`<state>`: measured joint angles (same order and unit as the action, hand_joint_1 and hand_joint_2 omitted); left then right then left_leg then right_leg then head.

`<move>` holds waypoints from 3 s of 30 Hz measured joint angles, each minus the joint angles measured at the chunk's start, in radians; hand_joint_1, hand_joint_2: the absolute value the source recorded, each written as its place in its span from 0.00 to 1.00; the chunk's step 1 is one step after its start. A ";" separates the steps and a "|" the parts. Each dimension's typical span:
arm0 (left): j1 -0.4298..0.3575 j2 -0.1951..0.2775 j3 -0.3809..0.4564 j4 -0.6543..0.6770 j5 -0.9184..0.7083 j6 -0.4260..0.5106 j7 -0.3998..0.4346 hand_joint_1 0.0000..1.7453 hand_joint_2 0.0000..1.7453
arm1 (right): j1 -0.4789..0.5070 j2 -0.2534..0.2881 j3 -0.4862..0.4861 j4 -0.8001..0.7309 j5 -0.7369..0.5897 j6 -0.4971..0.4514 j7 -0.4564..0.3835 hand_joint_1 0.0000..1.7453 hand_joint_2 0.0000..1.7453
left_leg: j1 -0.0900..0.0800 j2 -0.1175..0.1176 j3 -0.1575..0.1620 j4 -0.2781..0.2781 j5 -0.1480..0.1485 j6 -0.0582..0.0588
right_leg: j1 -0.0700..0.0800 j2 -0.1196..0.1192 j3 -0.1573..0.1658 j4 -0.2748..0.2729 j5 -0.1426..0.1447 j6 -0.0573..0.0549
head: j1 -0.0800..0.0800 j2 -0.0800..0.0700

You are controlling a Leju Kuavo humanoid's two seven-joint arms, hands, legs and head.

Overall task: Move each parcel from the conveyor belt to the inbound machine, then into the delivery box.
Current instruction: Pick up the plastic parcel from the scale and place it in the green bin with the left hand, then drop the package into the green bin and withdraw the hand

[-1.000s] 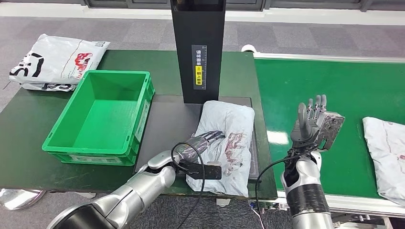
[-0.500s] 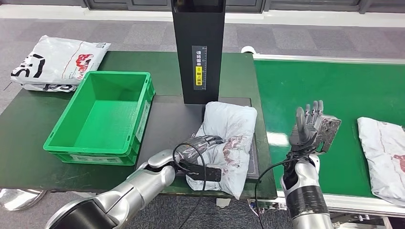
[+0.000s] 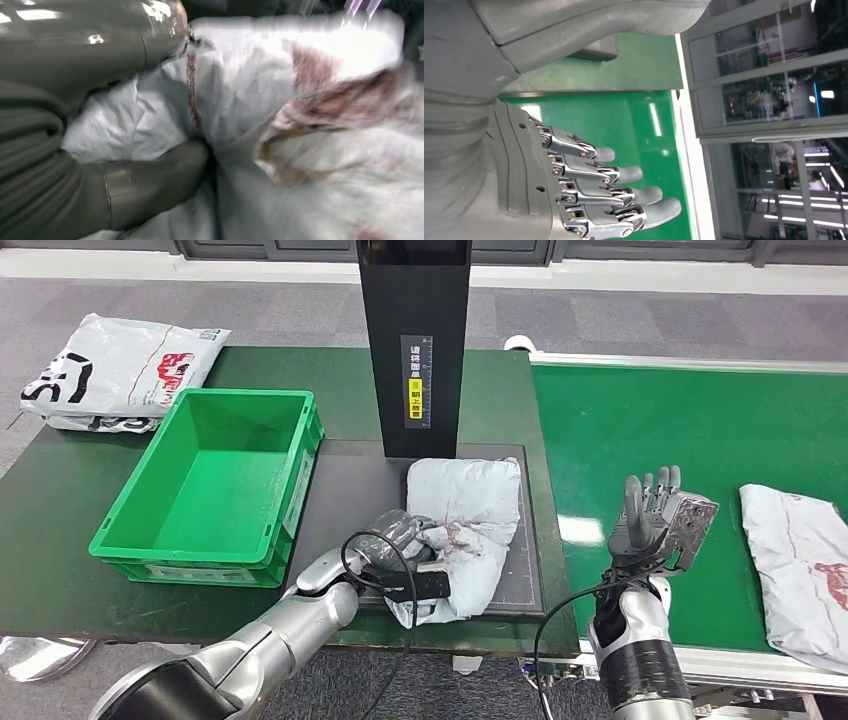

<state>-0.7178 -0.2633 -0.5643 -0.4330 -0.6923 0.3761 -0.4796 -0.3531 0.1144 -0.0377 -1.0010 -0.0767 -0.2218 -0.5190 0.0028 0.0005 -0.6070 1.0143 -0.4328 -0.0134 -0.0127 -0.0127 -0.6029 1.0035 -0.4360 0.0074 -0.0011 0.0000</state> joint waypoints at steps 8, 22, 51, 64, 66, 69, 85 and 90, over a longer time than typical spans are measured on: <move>-0.033 0.001 0.162 -0.135 0.156 0.062 -0.037 1.00 1.00 | 0.000 0.000 0.000 -0.016 -0.011 -0.001 0.004 0.00 1.00 | 0.000 0.000 -0.002 0.000 0.000 0.000 | 0.000 0.000 -0.001 0.000 0.000 0.000 | 0.000 0.000; -0.110 0.149 0.307 -0.344 0.052 0.267 0.114 1.00 1.00 | -0.001 -0.009 0.000 -0.051 -0.013 -0.017 0.023 0.00 1.00 | 0.001 0.000 -0.004 0.000 0.001 -0.001 | 0.001 0.001 -0.004 0.001 0.000 -0.001 | 0.000 0.000; -0.128 0.316 0.864 -0.024 -0.533 -0.042 0.359 1.00 1.00 | 0.073 -0.029 -0.024 -0.179 -0.003 0.004 0.065 0.00 1.00 | 0.003 0.010 -0.005 -0.001 0.000 -0.005 | 0.003 0.011 -0.010 0.001 0.002 -0.006 | 0.000 0.000; -0.149 0.314 0.847 0.021 -0.525 -0.052 0.358 0.75 1.00 | 0.043 -0.029 -0.044 -0.165 -0.001 0.007 0.071 0.00 1.00 | 0.003 0.010 -0.005 -0.001 0.000 -0.005 | 0.003 0.011 -0.010 0.001 0.002 -0.006 | 0.000 0.000; -0.151 0.314 0.846 0.023 -0.525 -0.063 0.357 0.25 1.00 | 0.042 -0.029 -0.045 -0.164 0.001 0.009 0.071 0.00 1.00 | 0.003 0.010 -0.005 -0.001 0.000 -0.005 | 0.003 0.011 -0.010 0.001 0.002 -0.006 | 0.000 0.000; -0.154 0.311 0.837 0.029 -0.520 -0.087 0.355 0.00 1.00 | 0.033 -0.028 -0.048 -0.159 0.013 0.015 0.070 0.00 1.00 | 0.003 0.010 -0.005 -0.001 0.000 -0.005 | 0.003 0.010 -0.010 0.001 0.002 -0.006 | 0.000 0.000; -0.148 0.186 0.926 -0.167 0.489 0.073 -0.199 0.00 1.00 | -0.007 0.000 -0.083 -0.116 0.070 0.002 0.059 0.00 1.00 | 0.003 0.007 -0.005 -0.001 0.000 -0.005 | 0.003 0.007 -0.009 0.001 0.002 -0.006 | 0.000 0.000; -0.138 0.151 0.888 -0.207 0.539 0.098 -0.210 0.00 1.00 | 0.001 0.000 -0.083 -0.091 0.062 0.002 0.043 0.00 1.00 | 0.003 0.007 -0.005 -0.001 0.000 -0.005 | 0.003 0.007 -0.009 0.001 0.002 -0.006 | 0.000 0.000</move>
<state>-0.8554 -0.1121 0.3240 -0.6397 -0.1538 0.4740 -0.6891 -0.3519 0.1148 -0.1205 -1.0921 -0.0150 -0.2194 -0.4756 0.0057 0.0070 -0.6122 1.0134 -0.4328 -0.0184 -0.0095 -0.0053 -0.6116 1.0043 -0.4344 0.0013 -0.0011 0.0000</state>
